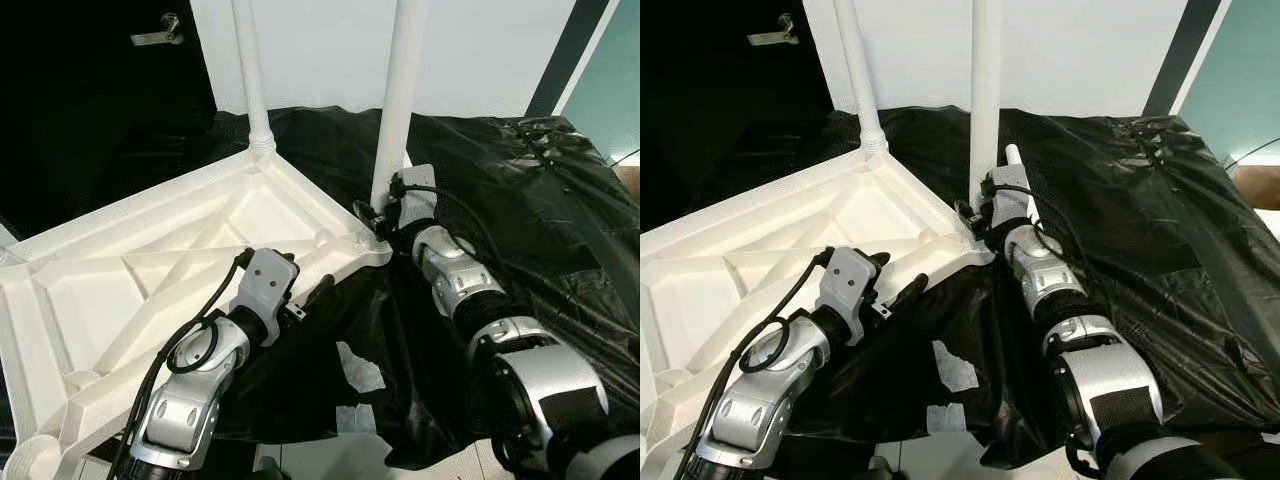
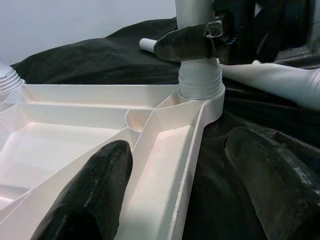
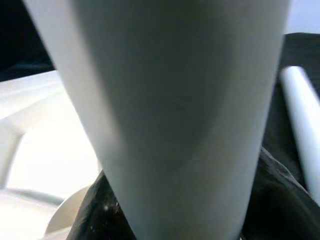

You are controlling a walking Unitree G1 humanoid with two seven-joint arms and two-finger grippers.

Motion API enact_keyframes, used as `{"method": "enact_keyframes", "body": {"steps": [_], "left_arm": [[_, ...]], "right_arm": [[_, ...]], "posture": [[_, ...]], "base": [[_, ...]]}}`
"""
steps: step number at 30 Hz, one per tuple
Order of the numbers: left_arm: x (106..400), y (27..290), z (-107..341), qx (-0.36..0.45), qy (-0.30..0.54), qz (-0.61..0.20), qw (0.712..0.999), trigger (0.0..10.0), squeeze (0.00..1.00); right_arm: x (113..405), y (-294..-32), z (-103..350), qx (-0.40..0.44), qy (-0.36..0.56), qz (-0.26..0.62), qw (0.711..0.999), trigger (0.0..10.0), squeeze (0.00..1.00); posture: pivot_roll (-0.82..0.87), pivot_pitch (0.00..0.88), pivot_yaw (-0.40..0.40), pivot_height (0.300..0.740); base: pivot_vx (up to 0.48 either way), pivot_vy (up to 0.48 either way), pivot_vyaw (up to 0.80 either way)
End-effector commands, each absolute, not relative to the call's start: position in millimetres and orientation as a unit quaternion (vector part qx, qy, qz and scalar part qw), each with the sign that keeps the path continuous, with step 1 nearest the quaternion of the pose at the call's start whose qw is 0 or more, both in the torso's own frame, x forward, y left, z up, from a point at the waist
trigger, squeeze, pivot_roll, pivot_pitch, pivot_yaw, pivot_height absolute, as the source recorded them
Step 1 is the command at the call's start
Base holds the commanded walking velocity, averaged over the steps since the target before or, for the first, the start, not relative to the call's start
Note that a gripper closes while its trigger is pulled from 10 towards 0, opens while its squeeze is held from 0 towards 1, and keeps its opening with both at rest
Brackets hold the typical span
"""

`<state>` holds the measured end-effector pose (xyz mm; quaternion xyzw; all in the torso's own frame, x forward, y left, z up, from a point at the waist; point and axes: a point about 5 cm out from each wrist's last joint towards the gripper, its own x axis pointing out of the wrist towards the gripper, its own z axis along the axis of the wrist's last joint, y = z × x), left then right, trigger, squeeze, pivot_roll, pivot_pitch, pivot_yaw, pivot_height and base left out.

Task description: Building children table

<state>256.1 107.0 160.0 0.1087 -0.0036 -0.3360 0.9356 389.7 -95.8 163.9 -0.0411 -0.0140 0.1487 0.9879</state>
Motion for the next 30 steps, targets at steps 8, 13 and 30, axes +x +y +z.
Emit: {"method": "enact_keyframes", "body": {"steps": [8, 13, 30], "left_arm": [[260.7, 121.1, 167.4, 0.111, -0.011, -0.274, 0.955, 10.0, 0.00], [263.6, 126.0, 171.0, 0.121, -0.016, -0.264, 0.957, 10.0, 0.00], [266.2, 147.3, 165.8, 0.173, 0.023, -0.228, 0.958, 10.0, 0.00]], "right_arm": [[382.5, -91.7, 149.0, -0.014, -0.006, 0.085, 0.996, 10.0, 0.00], [381.2, -91.1, 152.6, -0.004, -0.019, 0.097, 0.995, 10.0, 0.00], [365.5, -116.5, 153.4, -0.004, -0.057, 0.170, 0.984, 10.0, 0.00]], "posture": [[0.19, 0.043, -0.022, 0.740], [0.19, 0.042, -0.021, 0.740], [0.19, 0.053, -0.025, 0.740]], "base": [[0.000, 0.000, 0.00], [0.000, 0.000, 0.00], [0.000, 0.000, 0.00]]}}
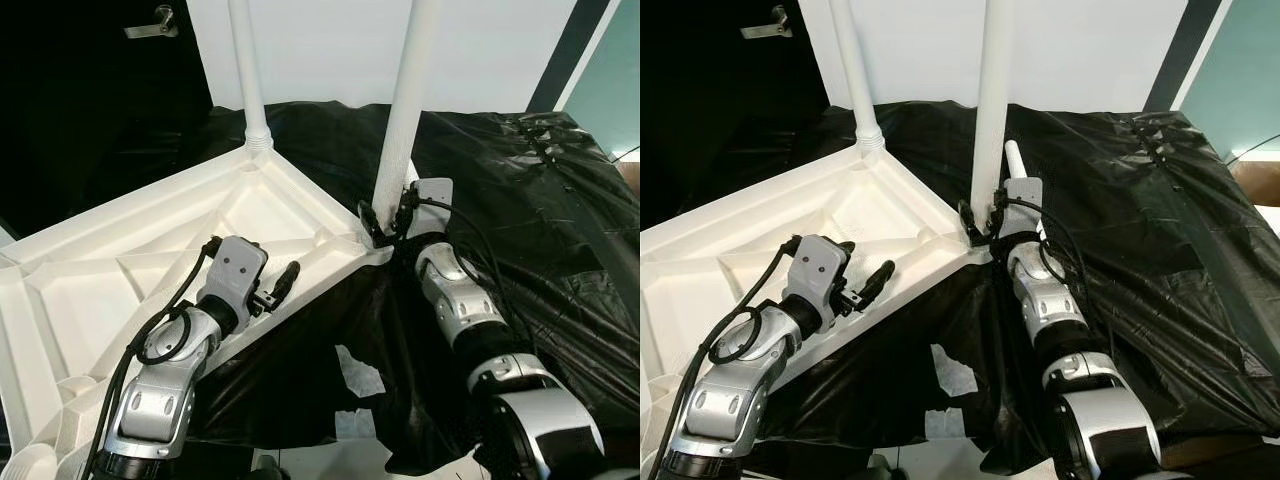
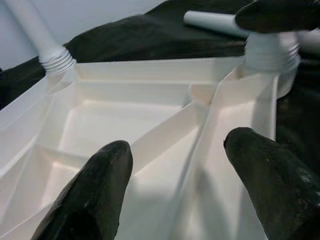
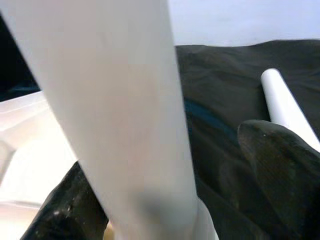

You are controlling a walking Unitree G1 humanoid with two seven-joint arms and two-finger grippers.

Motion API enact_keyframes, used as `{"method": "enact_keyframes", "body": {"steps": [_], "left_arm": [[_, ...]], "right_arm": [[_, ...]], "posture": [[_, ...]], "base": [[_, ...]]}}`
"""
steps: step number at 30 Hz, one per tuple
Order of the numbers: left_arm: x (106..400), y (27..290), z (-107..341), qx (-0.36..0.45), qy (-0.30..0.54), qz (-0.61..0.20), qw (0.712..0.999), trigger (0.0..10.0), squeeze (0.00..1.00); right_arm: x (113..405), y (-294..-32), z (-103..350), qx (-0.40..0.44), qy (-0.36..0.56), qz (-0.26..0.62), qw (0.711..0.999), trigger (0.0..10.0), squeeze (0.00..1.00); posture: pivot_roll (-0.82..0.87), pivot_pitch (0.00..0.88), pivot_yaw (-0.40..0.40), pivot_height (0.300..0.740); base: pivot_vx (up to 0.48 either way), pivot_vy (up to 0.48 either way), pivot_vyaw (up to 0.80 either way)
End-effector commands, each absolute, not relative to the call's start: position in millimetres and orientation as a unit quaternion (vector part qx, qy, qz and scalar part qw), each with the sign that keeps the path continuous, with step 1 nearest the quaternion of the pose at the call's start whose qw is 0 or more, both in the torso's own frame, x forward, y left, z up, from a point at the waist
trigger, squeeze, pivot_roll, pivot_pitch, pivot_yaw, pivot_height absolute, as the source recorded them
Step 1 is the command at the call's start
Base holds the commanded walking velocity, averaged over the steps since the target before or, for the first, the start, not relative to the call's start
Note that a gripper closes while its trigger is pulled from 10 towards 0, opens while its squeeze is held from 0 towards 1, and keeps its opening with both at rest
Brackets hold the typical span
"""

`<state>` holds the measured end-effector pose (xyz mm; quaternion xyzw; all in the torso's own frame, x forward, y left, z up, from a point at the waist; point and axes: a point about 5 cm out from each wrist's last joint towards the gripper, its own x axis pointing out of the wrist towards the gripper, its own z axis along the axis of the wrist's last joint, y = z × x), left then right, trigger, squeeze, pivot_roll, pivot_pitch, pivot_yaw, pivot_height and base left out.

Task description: Building children table

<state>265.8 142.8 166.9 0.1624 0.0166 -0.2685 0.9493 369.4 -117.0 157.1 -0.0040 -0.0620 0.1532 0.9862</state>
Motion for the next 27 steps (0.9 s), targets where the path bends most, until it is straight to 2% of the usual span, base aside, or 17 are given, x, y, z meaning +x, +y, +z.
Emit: {"method": "enact_keyframes", "body": {"steps": [1, 6, 14, 16, 19, 24, 25, 27], "left_arm": [[265.7, 148.4, 162.0, 0.177, 0.038, -0.230, 0.956, 10.0, 0.00], [262.1, 151.7, 146.1, 0.187, 0.105, -0.234, 0.948, 10.0, 0.00], [264.6, 154.3, 140.1, 0.194, 0.130, -0.217, 0.948, 10.0, 0.00], [267.5, 157.0, 136.7, 0.190, 0.149, -0.197, 0.950, 10.0, 0.00], [283.4, 163.9, 130.6, 0.165, 0.202, -0.121, 0.958, 10.0, 0.00], [291.3, 165.8, 128.2, 0.153, 0.222, -0.090, 0.959, 10.0, 0.00], [294.3, 165.8, 126.1, 0.135, 0.235, -0.081, 0.959, 5.9, 0.00], [294.3, 165.8, 126.1, 0.135, 0.235, -0.081, 0.959, 5.9, 0.00]], "right_arm": [[362.6, -117.1, 151.7, -0.006, -0.055, 0.180, 0.982, 10.0, 0.00], [354.8, -119.8, 148.1, -0.011, -0.051, 0.191, 0.980, 10.0, 0.00], [353.6, -119.6, 149.0, -0.010, -0.052, 0.192, 0.980, 10.0, 0.00], [353.4, -118.5, 150.1, -0.008, -0.054, 0.193, 0.980, 10.0, 0.00], [351.6, -110.3, 156.4, 0.004, -0.062, 0.202, 0.977, 10.0, 0.00], [349.0, -107.2, 157.7, 0.008, -0.064, 0.208, 0.976, 10.0, 0.00], [348.0, -106.0, 157.9, 0.010, -0.064, 0.210, 0.976, 10.0, 0.00], [348.0, -106.0, 157.9, 0.010, -0.064, 0.210, 0.976, 10.0, 0.00]], "posture": [[0.18, 0.056, -0.026, 0.740], [0.18, 0.063, -0.023, 0.740], [0.18, 0.066, -0.018, 0.740], [0.18, 0.067, -0.013, 0.740], [0.17, 0.066, -0.006, 0.740], [0.17, 0.065, -0.005, 0.740], [0.17, 0.062, -0.003, 0.740], [0.17, 0.062, -0.003, 0.740]], "base": [[0.000, 0.000, 0.00], [0.000, 0.000, 0.00], [0.000, 0.000, 0.00], [0.000, 0.000, 0.00], [0.000, 0.000, 0.00], [0.000, 0.000, 0.00], [0.000, 0.000, 0.00], [0.000, 0.000, 0.00]]}}
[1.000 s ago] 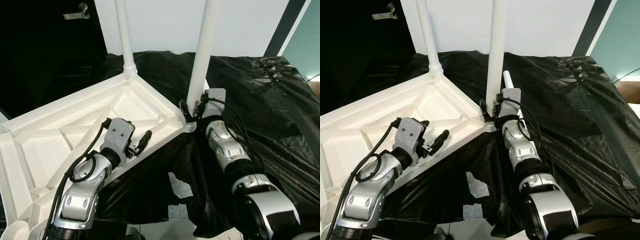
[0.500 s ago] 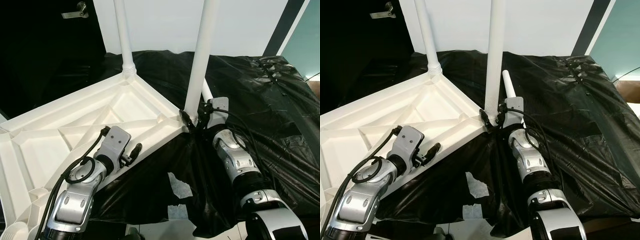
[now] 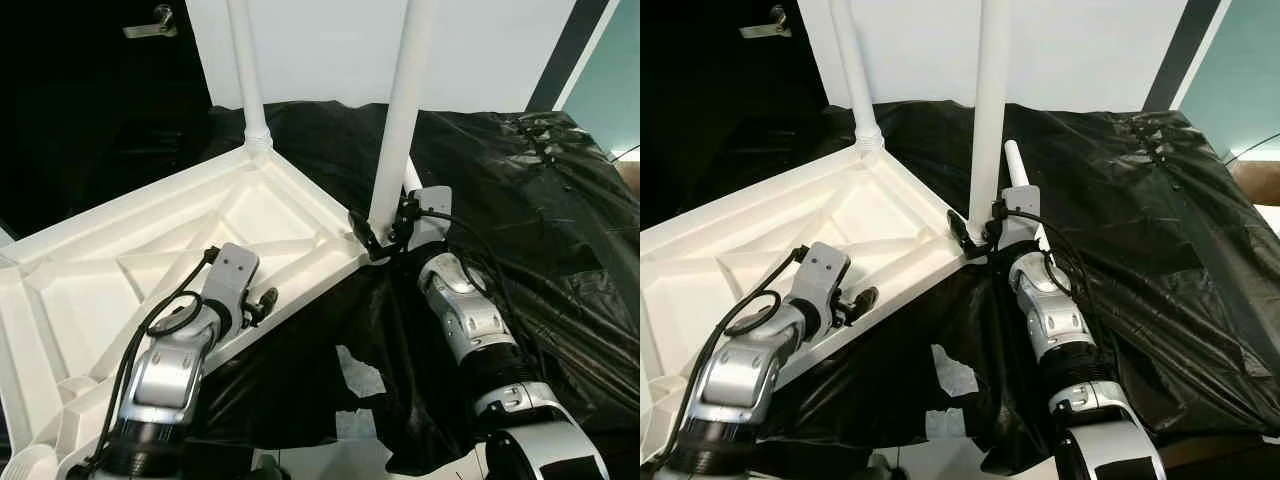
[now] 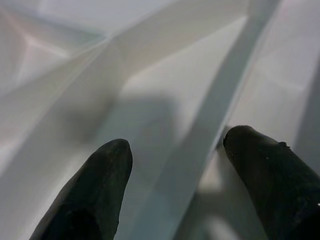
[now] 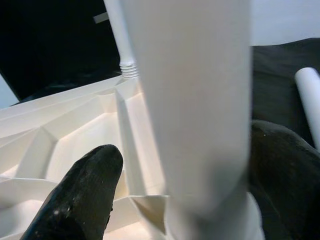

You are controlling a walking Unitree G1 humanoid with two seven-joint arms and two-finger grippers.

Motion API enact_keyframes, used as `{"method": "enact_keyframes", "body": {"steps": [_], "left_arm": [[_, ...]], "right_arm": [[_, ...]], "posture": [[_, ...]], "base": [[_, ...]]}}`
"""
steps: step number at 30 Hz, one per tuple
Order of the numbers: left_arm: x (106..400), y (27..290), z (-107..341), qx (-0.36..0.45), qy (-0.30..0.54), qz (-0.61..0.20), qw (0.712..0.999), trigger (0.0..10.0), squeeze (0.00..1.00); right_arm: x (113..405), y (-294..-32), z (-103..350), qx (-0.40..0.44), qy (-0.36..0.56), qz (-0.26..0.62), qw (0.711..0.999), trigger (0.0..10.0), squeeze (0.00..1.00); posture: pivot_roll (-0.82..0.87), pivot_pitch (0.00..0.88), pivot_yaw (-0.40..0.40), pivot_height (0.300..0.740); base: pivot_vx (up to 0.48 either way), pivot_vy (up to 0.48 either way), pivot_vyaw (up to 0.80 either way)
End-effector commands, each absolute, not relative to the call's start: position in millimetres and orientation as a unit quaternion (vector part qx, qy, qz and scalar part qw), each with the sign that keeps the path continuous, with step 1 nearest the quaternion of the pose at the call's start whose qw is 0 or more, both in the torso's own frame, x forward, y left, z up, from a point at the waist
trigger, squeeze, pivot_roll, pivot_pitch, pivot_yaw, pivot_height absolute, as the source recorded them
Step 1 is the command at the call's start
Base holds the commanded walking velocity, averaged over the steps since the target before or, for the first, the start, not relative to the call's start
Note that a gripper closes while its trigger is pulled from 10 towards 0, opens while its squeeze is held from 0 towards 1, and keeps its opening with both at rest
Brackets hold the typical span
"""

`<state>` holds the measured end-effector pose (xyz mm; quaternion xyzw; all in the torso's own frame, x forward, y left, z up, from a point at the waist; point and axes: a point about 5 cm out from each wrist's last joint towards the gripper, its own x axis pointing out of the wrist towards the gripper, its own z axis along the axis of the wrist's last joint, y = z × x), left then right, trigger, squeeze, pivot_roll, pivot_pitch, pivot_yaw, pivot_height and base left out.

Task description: Building children table

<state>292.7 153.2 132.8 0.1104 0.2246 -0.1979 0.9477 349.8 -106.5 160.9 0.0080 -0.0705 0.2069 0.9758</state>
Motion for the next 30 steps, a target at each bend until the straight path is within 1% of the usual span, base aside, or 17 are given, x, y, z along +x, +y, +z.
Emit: {"method": "enact_keyframes", "body": {"steps": [1, 2, 9, 12, 15, 16, 17, 19, 20, 22, 23, 24, 25, 27, 28, 29, 30], "left_arm": [[296.9, 166.8, 124.0, 0.128, 0.247, -0.070, 0.958, 6.9, 0.00], [298.5, 166.1, 122.7, 0.118, 0.257, -0.067, 0.957, 0.0, 0.00], [305.9, 155.4, 129.2, 0.126, 0.251, -0.071, 0.957, 0.0, 0.00], [310.2, 146.2, 135.5, 0.123, 0.239, -0.078, 0.960, 0.0, 0.00], [315.4, 125.3, 145.7, 0.127, 0.211, -0.089, 0.965, 0.0, 0.00], [315.4, 125.3, 145.7, 0.127, 0.211, -0.089, 0.965, 0.0, 0.00], [316.3, 118.6, 147.0, 0.139, 0.202, -0.093, 0.965, 2.5, 0.00], [316.3, 118.6, 147.0, 0.139, 0.202, -0.093, 0.965, 2.5, 0.00], [317.2, 114.6, 147.7, 0.153, 0.192, -0.093, 0.965, 10.0, 0.00], [317.2, 114.6, 147.7, 0.153, 0.192, -0.093, 0.965, 10.0, 0.00], [317.0, 108.9, 148.1, 0.150, 0.182, -0.105, 0.966, 10.0, 0.00], [316.4, 105.3, 148.6, 0.142, 0.176, -0.116, 0.967, 10.0, 1.00], [316.4, 105.3, 148.6, 0.142, 0.176, -0.116, 0.967, 10.0, 1.00], [316.4, 102.4, 165.3, 0.132, 0.120, -0.139, 0.974, 10.0, 0.98], [316.4, 102.4, 165.3, 0.132, 0.120, -0.139, 0.974, 10.0, 0.98], [314.1, 103.1, 179.5, 0.135, 0.073, -0.154, 0.976, 10.0, 0.00], [311.3, 103.8, 190.5, 0.138, 0.037, -0.164, 0.976, 10.0, 0.00]], "right_arm": [[347.2, -105.3, 158.2, 0.012, -0.064, 0.210, 0.975, 10.0, 0.00], [346.6, -105.8, 158.9, 0.012, -0.064, 0.209, 0.976, 10.0, 0.00], [347.3, -110.8, 161.4, 0.013, -0.064, 0.195, 0.979, 10.0, 0.00], [347.5, -111.0, 161.1, 0.012, -0.061, 0.189, 0.980, 10.0, 0.00], [346.1, -110.5, 159.5, 0.015, -0.053, 0.184, 0.981, 10.0, 0.00], [346.1, -110.5, 159.5, 0.015, -0.053, 0.184, 0.981, 10.0, 0.00], [345.7, -110.1, 158.6, 0.015, -0.050, 0.184, 0.982, 10.0, 0.00], [345.7, -110.1, 158.6, 0.015, -0.050, 0.184, 0.982, 10.0, 0.00], [345.5, -109.8, 158.0, 0.016, -0.049, 0.184, 0.982, 10.0, 0.00], [345.5, -109.8, 158.0, 0.016, -0.049, 0.184, 0.982, 10.0, 0.00], [344.9, -108.7, 157.6, 0.019, -0.047, 0.188, 0.981, 10.0, 0.00], [344.3, -107.8, 157.1, 0.022, -0.045, 0.190, 0.980, 10.0, 0.00], [344.3, -107.8, 157.1, 0.022, -0.045, 0.190, 0.980, 10.0, 0.00], [342.0, -106.8, 154.1, 0.023, -0.039, 0.192, 0.980, 10.0, 0.00], [342.0, -106.8, 154.1, 0.023, -0.039, 0.192, 0.980, 10.0, 0.00], [340.6, -106.7, 152.1, 0.022, -0.037, 0.190, 0.981, 10.0, 0.00], [339.5, -106.9, 151.1, 0.020, -0.035, 0.188, 0.981, 10.0, 0.00]], "posture": [[0.16, 0.060, 0.003, 0.740], [0.16, 0.058, 0.007, 0.740], [0.15, 0.050, 0.014, 0.740], [0.15, 0.046, 0.017, 0.740], [0.15, 0.041, 0.020, 0.740], [0.15, 0.041, 0.020, 0.740], [0.15, 0.040, 0.021, 0.740], [0.15, 0.040, 0.021, 0.740], [0.15, 0.040, 0.021, 0.740], [0.15, 0.040, 0.021, 0.740], [0.14, 0.038, 0.023, 0.740], [0.15, 0.038, 0.024, 0.740], [0.15, 0.038, 0.024, 0.740], [0.15, 0.040, 0.023, 0.740], [0.15, 0.040, 0.023, 0.740], [0.15, 0.042, 0.022, 0.740], [0.15, 0.045, 0.020, 0.740]], "base": [[0.000, 0.000, 0.00], [0.000, 0.000, 0.00], [0.000, 0.000, 0.00], [0.000, 0.000, 0.00], [0.000, 0.000, 0.00], [0.000, 0.000, 0.00], [0.000, 0.000, 0.00], [0.000, 0.000, 0.00], [0.000, 0.000, 0.00], [0.000, 0.000, 0.00], [0.000, 0.000, 0.00], [0.000, 0.000, 0.00], [0.000, 0.000, 0.00], [0.000, 0.000, 0.00], [0.000, 0.000, 0.00], [0.000, 0.000, 0.00], [0.000, 0.000, 0.00]]}}
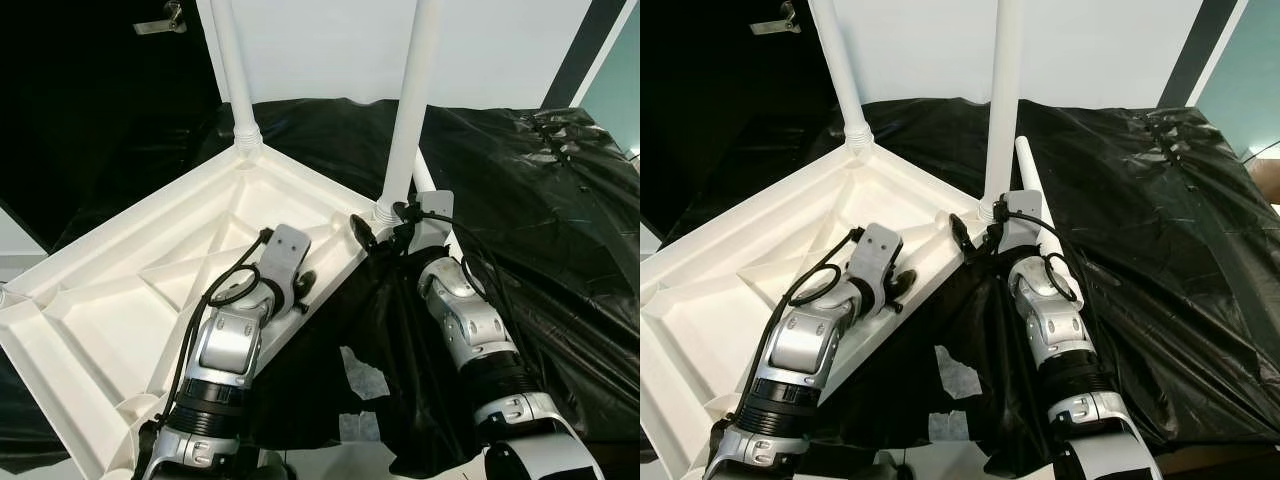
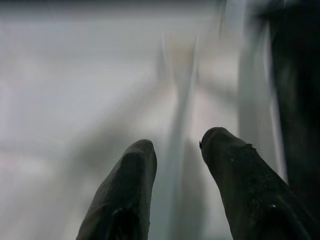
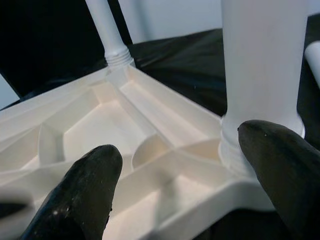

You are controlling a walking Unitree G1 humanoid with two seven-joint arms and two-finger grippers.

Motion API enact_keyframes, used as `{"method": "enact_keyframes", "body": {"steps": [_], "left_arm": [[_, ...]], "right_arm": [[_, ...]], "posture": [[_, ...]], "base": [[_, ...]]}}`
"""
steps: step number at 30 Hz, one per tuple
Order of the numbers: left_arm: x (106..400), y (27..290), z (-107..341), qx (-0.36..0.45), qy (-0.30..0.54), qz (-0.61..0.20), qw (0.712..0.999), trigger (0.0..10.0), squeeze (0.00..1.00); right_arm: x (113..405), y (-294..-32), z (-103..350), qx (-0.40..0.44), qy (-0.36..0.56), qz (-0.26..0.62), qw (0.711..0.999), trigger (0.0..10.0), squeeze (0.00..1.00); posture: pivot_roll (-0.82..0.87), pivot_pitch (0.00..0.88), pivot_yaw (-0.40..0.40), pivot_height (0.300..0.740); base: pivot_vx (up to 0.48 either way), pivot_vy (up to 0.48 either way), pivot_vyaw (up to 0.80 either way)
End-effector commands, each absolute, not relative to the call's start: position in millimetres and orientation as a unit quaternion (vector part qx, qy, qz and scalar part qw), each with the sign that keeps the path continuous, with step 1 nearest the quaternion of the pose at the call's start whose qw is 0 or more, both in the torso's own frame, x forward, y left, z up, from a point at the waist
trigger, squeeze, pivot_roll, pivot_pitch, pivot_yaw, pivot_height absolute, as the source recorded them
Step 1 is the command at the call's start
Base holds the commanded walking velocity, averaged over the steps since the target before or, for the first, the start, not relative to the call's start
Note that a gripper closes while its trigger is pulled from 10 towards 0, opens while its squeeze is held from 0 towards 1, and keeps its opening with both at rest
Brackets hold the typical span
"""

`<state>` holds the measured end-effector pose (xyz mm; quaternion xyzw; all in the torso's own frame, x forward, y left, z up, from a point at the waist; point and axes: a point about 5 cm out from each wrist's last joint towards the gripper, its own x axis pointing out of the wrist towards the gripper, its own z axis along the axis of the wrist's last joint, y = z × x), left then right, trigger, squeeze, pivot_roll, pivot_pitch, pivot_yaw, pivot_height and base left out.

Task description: Building children table

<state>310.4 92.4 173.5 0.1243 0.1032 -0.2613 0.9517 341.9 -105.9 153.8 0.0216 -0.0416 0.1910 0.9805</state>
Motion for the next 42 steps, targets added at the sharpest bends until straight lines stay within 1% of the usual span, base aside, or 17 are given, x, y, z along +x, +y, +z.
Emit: {"method": "enact_keyframes", "body": {"steps": [1, 4, 6, 9, 11, 12, 13, 14, 16, 18, 20, 25, 27, 31, 35, 40, 42], "left_arm": [[311.3, 103.8, 190.5, 0.138, 0.037, -0.164, 0.976, 10.0, 0.00], [298.0, 109.3, 212.9, 0.110, -0.037, -0.201, 0.973, 10.0, 0.00], [291.9, 113.7, 218.4, 0.122, -0.060, -0.203, 0.970, 10.0, 0.00], [286.6, 120.7, 220.2, 0.135, -0.068, -0.202, 0.968, 10.0, 0.00], [278.8, 140.7, 220.5, 0.159, -0.066, -0.176, 0.969, 10.0, 0.00], [278.8, 140.7, 220.5, 0.159, -0.066, -0.176, 0.969, 10.0, 0.00], [275.6, 150.3, 220.1, 0.160, -0.059, -0.162, 0.972, 10.0, 0.00], [275.6, 150.3, 220.1, 0.160, -0.059, -0.162, 0.972, 10.0, 0.00], [272.0, 169.1, 213.9, 0.206, -0.029, -0.131, 0.969, 10.0, 0.00], [270.0, 198.9, 207.3, 0.255, 0.012, -0.066, 0.965, 10.0, 0.00], [266.7, 217.8, 207.0, 0.258, 0.033, -0.018, 0.965, 10.0, 0.00], [259.9, 236.2, 209.7, 0.282, 0.052, 0.031, 0.958, 10.0, 0.00], [255.7, 247.5, 205.2, 0.292, 0.083, 0.059, 0.951, 10.0, 0.00], [252.6, 251.5, 201.2, 0.307, 0.102, 0.061, 0.944, 10.0, 0.00], [245.9, 254.1, 194.9, 0.343, 0.137, 0.047, 0.928, 10.0, 0.00], [238.3, 255.8, 186.9, 0.393, 0.189, 0.015, 0.900, 10.0, 0.00], [238.3, 255.8, 186.9, 0.393, 0.189, 0.015, 0.900, 10.0, 0.00]], "right_arm": [[339.5, -106.9, 151.1, 0.020, -0.035, 0.188, 0.981, 10.0, 0.00], [336.6, -107.8, 149.9, 0.010, -0.040, 0.178, 0.983, 10.0, 0.00], [335.5, -109.2, 150.2, 0.009, -0.045, 0.166, 0.985, 10.0, 0.00], [334.2, -111.5, 150.7, 0.003, -0.052, 0.151, 0.987, 10.0, 0.00], [330.9, -115.6, 149.8, 0.006, -0.058, 0.123, 0.991, 10.0, 0.00], [330.9, -115.6, 149.8, 0.006, -0.058, 0.123, 0.991, 10.0, 0.00], [328.9, -116.1, 147.6, 0.008, -0.053, 0.119, 0.991, 10.0, 0.00], [328.9, -116.1, 147.6, 0.008, -0.053, 0.119, 0.991, 10.0, 0.00], [324.7, -115.9, 142.7, 0.001, -0.042, 0.123, 0.992, 10.0, 0.00], [319.6, -115.6, 137.1, -0.009, -0.028, 0.141, 0.990, 10.0, 0.00], [316.5, -116.5, 133.4, -0.016, -0.019, 0.153, 0.988, 10.0, 0.00], [313.4, -122.1, 131.0, -0.025, -0.014, 0.151, 0.988, 10.0, 0.00], [311.2, -124.0, 128.6, -0.028, -0.006, 0.151, 0.988, 10.0, 0.00], [309.9, -123.8, 126.9, -0.028, -0.001, 0.154, 0.988, 10.0, 0.00], [310.9, -120.7, 125.0, -0.025, 0.014, 0.167, 0.986, 10.0, 0.00], [319.4, -108.8, 124.4, -0.028, 0.051, 0.220, 0.974, 10.0, 0.00], [319.4, -108.8, 124.4, -0.028, 0.051, 0.220, 0.974, 10.0, 0.00]], "posture": [[0.15, 0.045, 0.020, 0.740], [0.16, 0.047, 0.017, 0.740], [0.17, 0.052, 0.012, 0.740], [0.17, 0.056, 0.007, 0.740], [0.19, 0.061, -0.001, 0.740], [0.19, 0.061, -0.001, 0.740], [0.19, 0.062, -0.002, 0.740], [0.19, 0.062, -0.002, 0.740], [0.19, 0.068, -0.005, 0.740], [0.19, 0.076, -0.011, 0.740], [0.19, 0.079, -0.012, 0.740], [0.19, 0.086, -0.019, 0.740], [0.20, 0.088, -0.022, 0.740], [0.20, 0.091, -0.024, 0.740], [0.20, 0.090, -0.022, 0.740], [0.20, 0.087, -0.020, 0.740], [0.20, 0.087, -0.020, 0.740]], "base": [[0.000, 0.000, 0.00], [0.000, 0.000, 0.00], [0.000, 0.000, 0.00], [0.000, 0.000, 0.00], [0.000, 0.000, 0.00], [0.000, 0.000, 0.00], [0.000, 0.000, 0.00], [0.000, 0.000, 0.00], [0.000, 0.000, 0.00], [0.000, 0.000, 0.00], [0.000, 0.000, 0.00], [0.000, 0.000, 0.00], [0.000, 0.000, 0.00], [0.000, 0.000, 0.00], [0.000, 0.000, 0.00], [0.000, 0.000, 0.00], [0.000, 0.000, 0.00]]}}
